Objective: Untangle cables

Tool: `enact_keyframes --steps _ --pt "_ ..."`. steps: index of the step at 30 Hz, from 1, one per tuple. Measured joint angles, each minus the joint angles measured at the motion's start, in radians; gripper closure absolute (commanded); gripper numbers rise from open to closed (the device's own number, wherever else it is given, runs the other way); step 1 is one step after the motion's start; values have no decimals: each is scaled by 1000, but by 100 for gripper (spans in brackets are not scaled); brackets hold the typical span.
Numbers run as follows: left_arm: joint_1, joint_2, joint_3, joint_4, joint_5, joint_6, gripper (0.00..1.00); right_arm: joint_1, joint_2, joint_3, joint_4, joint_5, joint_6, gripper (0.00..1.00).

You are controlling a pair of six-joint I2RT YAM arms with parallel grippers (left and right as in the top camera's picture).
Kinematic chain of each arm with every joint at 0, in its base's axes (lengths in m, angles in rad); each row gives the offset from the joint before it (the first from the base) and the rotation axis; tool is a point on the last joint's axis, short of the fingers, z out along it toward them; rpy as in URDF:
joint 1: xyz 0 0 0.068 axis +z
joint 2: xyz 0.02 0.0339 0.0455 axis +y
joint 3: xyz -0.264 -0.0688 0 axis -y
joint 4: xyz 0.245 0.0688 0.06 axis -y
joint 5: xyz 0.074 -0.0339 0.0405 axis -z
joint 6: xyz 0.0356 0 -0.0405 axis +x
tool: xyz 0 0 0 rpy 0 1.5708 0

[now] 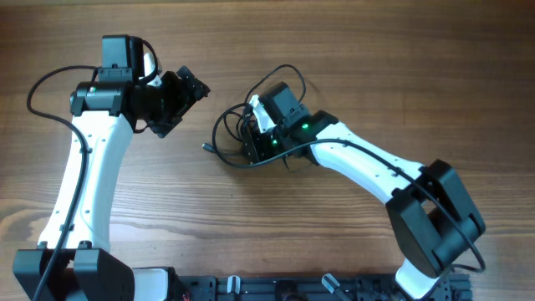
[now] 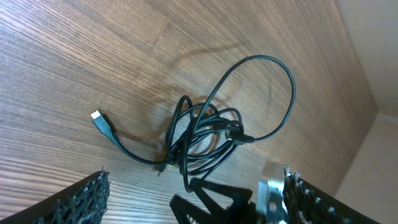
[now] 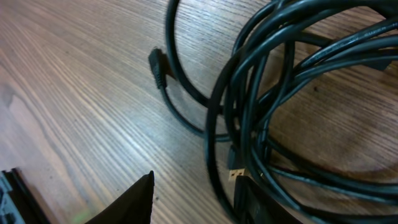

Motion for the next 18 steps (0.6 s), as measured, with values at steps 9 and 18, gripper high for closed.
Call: enact_keyframes --steps 9,18 --pt "0 0 0 -4 0 0 8 0 52 0 67 35 -5 76" --pt "0 0 0 -4 0 0 8 -7 50 0 95 -8 -3 96"
